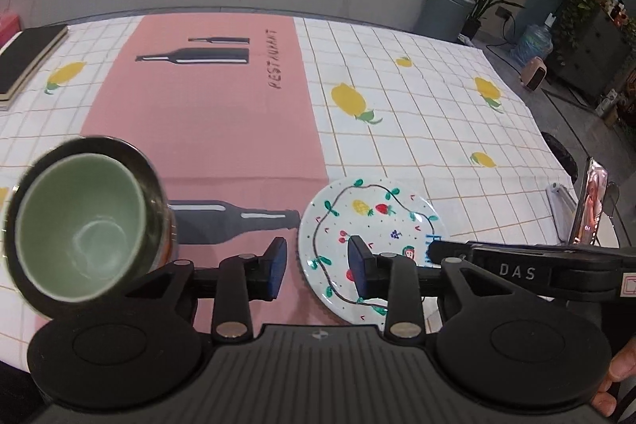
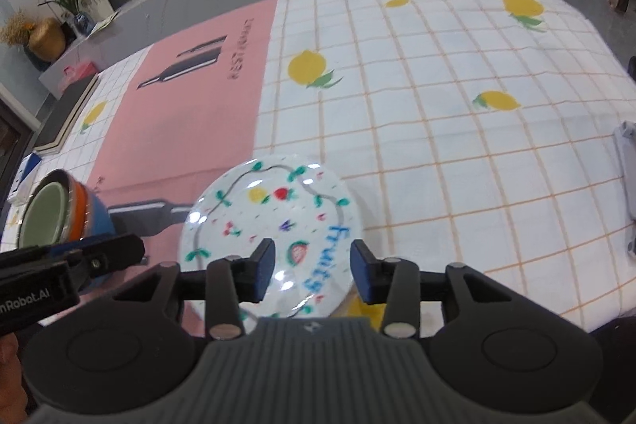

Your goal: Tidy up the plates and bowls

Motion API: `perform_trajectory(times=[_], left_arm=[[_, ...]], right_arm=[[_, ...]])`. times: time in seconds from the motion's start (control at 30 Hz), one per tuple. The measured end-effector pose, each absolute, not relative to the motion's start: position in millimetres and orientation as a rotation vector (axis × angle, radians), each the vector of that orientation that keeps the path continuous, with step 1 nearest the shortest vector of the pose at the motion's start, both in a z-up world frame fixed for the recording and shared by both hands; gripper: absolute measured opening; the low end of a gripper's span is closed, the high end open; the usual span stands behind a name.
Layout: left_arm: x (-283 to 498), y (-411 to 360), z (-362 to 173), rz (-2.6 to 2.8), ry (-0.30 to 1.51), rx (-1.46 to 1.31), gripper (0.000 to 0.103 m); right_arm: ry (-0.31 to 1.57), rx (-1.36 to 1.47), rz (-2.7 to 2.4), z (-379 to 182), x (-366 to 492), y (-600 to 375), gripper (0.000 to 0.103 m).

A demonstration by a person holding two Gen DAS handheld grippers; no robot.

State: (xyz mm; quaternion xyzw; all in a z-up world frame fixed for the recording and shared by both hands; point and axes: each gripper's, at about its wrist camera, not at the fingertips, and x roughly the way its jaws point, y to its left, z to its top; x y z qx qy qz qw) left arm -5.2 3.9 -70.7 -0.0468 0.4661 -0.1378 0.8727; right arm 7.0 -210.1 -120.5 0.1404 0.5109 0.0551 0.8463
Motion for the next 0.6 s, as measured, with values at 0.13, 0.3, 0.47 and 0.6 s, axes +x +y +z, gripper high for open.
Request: perform_trajectory(times=[0.13, 0.3, 0.47, 0.6], left_arm=[[-5.7, 22.2, -56.0, -0.267, 0.941, -0.119, 0.042], [-4.3, 54.9, -34.6, -0.216, 0.878, -0.142, 0.046], [-4.6, 98.3, -21.4, -0.12, 0.839, -0.19, 0.046], [-5.6, 131.5, -19.0, -0.042, 0.841, -0.217, 0.046]], right_arm=[[1.085, 0.338, 0.152, -110.8, 12.1, -199.4, 0.048], [1.089, 0.364, 0.222, -96.0, 26.9, -175.2, 0.052], [1.095, 0.375, 0.312, -83.9, 40.5, -139.7, 0.054], [1.116, 0.371, 0.357, -82.3, 49.2, -110.1, 0.057]])
